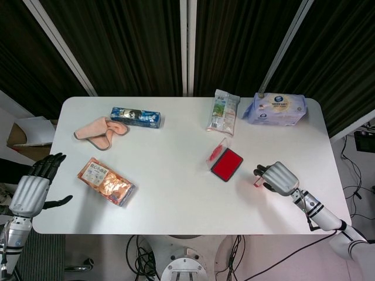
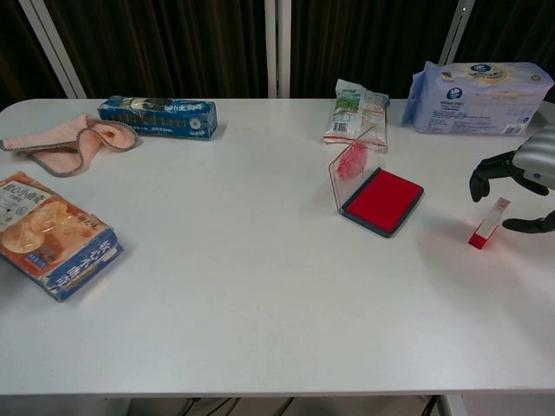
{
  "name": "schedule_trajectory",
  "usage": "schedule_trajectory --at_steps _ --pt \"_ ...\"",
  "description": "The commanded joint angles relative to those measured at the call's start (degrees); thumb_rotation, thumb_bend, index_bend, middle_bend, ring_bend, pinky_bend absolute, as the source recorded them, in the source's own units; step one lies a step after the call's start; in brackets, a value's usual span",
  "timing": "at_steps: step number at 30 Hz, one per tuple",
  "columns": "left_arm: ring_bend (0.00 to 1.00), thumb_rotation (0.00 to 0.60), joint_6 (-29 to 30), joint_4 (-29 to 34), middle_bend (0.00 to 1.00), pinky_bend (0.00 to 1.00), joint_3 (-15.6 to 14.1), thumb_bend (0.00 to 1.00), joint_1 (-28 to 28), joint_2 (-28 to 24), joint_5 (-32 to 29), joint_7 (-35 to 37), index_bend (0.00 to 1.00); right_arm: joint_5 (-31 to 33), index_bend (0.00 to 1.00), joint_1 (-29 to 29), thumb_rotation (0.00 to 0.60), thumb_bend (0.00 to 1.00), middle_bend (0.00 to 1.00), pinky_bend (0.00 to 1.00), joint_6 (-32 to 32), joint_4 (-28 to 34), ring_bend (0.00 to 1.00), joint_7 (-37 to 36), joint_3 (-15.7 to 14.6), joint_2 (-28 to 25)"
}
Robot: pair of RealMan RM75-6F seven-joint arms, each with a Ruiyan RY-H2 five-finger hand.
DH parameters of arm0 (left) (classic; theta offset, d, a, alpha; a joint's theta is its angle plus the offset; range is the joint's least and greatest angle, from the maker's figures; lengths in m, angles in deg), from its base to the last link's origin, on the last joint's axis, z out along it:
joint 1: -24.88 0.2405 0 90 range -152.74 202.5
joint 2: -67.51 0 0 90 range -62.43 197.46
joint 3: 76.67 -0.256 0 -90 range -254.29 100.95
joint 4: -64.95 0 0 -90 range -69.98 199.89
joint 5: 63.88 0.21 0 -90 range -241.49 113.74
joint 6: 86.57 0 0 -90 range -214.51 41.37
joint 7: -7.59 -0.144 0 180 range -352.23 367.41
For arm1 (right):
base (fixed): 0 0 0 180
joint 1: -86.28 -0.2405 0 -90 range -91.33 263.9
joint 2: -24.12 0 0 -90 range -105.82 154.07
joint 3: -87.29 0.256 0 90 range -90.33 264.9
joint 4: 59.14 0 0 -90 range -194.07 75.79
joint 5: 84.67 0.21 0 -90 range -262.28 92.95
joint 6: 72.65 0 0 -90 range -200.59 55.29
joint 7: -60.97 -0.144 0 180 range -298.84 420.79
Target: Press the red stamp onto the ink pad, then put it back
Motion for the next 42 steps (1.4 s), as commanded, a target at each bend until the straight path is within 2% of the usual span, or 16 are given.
schedule_trajectory --at_steps 1,10,26,37,42 --pt "0.08 0.525 0.01 0.00 0.07 0.18 -0.02 0.01 0.03 0.01 -0.05 -0.01 0.04 -0.05 0.46 -0.22 0.600 0.18 0.42 0.88 0.59 -1.39 0.73 -0.83 -0.50 1.00" --pt "0.08 0.528 -0.13 -0.36 0.07 0.18 0.03 0.02 0.09 -0.04 -0.43 0.39 0.04 1.04 0.51 -0.06 0.600 0.20 0.47 0.88 1.27 -3.79 0.73 -3.68 -0.99 2.84" --pt "0.08 0.523 -0.43 -1.08 0.07 0.18 0.00 0.02 0.01 0.19 -0.66 1.29 0.04 2.33 0.54 0.12 0.600 0.21 0.50 0.88 1.35 -5.87 0.73 -2.30 -1.53 4.07" --pt "0.08 0.525 -0.28 -1.44 0.07 0.18 0.01 0.02 0.03 0.24 -0.59 1.91 0.04 3.25 0.70 -0.01 0.600 0.27 0.63 0.90 3.57 -6.58 0.78 -0.96 -0.62 5.04" --pt "0.08 0.529 -0.01 -1.66 0.07 0.18 0.04 0.02 0.19 0.12 -0.67 2.27 0.04 3.42 0.73 -0.75 0.600 0.28 0.65 0.90 5.11 -5.40 0.80 -1.11 0.03 4.47"
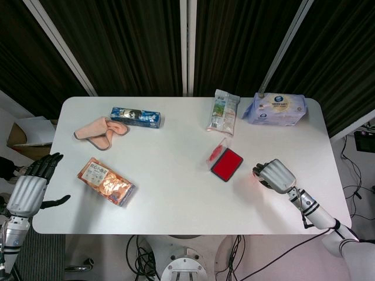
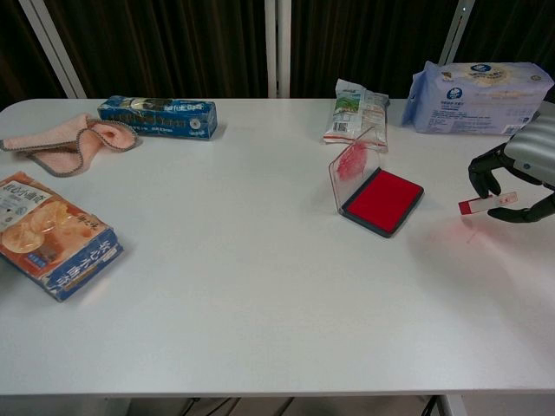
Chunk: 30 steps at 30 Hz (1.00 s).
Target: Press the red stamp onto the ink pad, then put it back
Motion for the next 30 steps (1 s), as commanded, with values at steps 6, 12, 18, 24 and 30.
schedule_trajectory --at_steps 6,12,18,24,30 --pt "0.08 0.529 0.28 -0.36 0.07 0.18 0.08 0.02 0.09 -0.10 0.00 0.79 0.04 0.83 0.73 -3.15 0.600 0.28 0.65 0.90 0.19 6.49 0.80 -0.41 2.10 -2.65" --pt "0.08 0.528 0.38 -0.69 0.07 0.18 -0.02 0.02 0.20 -0.07 0.06 1.32 0.04 6.18 0.73 -8.20 0.600 0.28 0.66 0.90 -12.68 26.38 0.80 4.84 5.43 -9.45" --pt "0.08 0.531 0.18 -0.92 0.07 0.18 0.05 0.02 0.08 -0.15 -0.05 1.96 0.04 20.58 0.74 -15.33 0.600 0.29 0.66 0.90 -34.04 48.79 0.80 21.73 11.43 -18.90" --pt "0.08 0.529 -0.25 -1.70 0.07 0.18 -0.01 0.02 0.20 -0.24 -0.67 3.17 0.04 40.87 0.74 -21.76 0.600 0.29 0.66 0.90 -45.10 55.62 0.80 39.16 13.72 -20.73" --pt "0.08 0.530 -0.24 -2.87 0.07 0.18 0.19 0.02 0.19 -0.15 -0.94 4.69 0.04 55.87 0.75 -27.16 0.600 0.29 0.66 0.90 -41.97 58.86 0.80 51.12 12.62 -19.43"
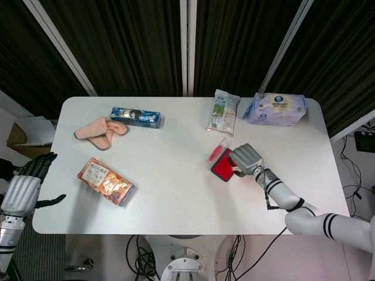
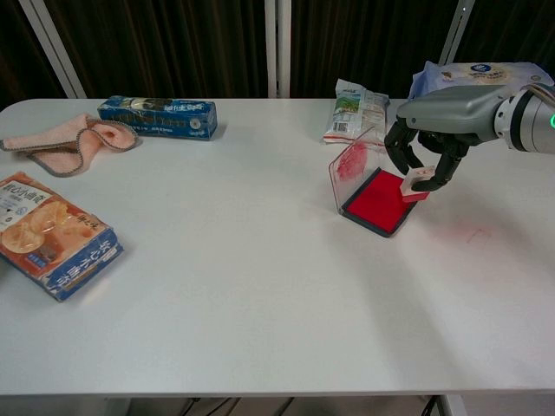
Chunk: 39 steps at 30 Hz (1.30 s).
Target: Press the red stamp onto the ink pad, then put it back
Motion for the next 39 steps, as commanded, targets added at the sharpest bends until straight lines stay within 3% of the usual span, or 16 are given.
schedule_trajectory --at_steps 1,7,14,39 --pt "0.08 0.531 -0.02 -0.46 0.07 0.18 0.09 0.02 -0.04 0.08 -0.08 0.55 0.04 13.85 0.75 -7.07 0.600 0.30 0.66 0.90 -0.70 5.27 0.80 11.49 0.47 -0.95" --pt "0.08 0.531 -0.30 -1.12 0.07 0.18 0.16 0.02 -0.21 0.07 -0.18 1.33 0.04 22.70 0.75 -10.93 0.600 0.30 0.66 0.90 -0.35 5.47 0.80 15.47 -1.68 -0.26" --pt "0.08 0.531 -0.50 -1.28 0.07 0.18 0.16 0.02 -0.23 0.07 -0.36 1.42 0.04 25.97 0.75 -13.08 0.600 0.30 0.66 0.90 -0.31 4.14 0.80 15.59 -3.18 0.97" --pt "0.08 0.530 -1.66 -0.69 0.07 0.18 0.17 0.02 -0.57 -0.26 -0.95 0.42 0.04 17.81 0.77 -11.00 0.600 0.30 0.67 0.90 -6.51 -6.66 0.80 1.65 -3.20 5.54"
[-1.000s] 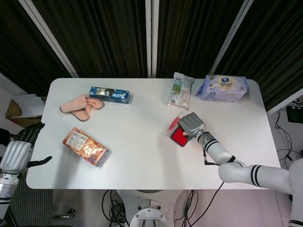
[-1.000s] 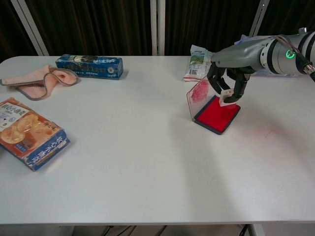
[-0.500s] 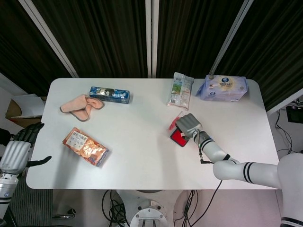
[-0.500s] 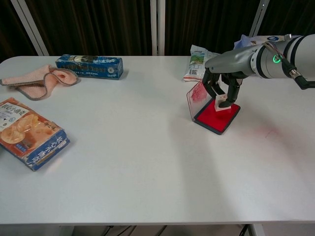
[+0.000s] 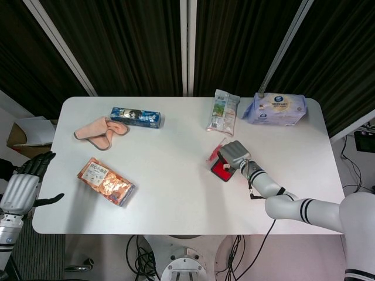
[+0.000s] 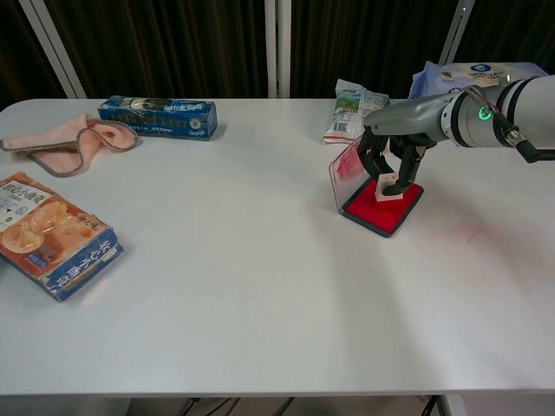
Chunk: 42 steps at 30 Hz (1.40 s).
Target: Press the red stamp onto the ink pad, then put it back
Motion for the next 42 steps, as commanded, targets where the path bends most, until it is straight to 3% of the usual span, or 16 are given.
schedule_trajectory --at_steps 1,20,34,42 --pt "0.08 0.531 -0.13 -0.01 0.07 0.18 0.03 0.02 -0.07 0.08 -0.07 -0.05 0.04 -0.19 0.77 -0.17 0.600 0.30 0.67 0.90 -0.57 -1.05 0.80 -0.59 -0.25 0.56" --pt "0.08 0.532 -1.10 -0.24 0.07 0.18 0.23 0.02 -0.48 0.06 -0.77 -0.15 0.04 -1.73 0.77 -0.67 0.600 0.32 0.68 0.90 -3.12 -5.70 0.80 -4.26 -0.64 2.53" --pt "0.08 0.534 0.15 2.29 0.07 0.18 0.14 0.02 -0.25 -0.86 0.26 -2.12 0.04 -7.13 0.77 2.29 0.600 0.32 0.68 0.90 2.96 7.60 0.80 -7.93 1.58 -7.44" --pt "0.08 0.535 0.39 3.51 0.07 0.18 -0.18 0.02 -0.09 -0.84 0.73 -3.36 0.04 -10.02 0.77 6.53 0.600 0.32 0.68 0.90 2.13 14.68 0.80 -11.98 -0.79 -15.14"
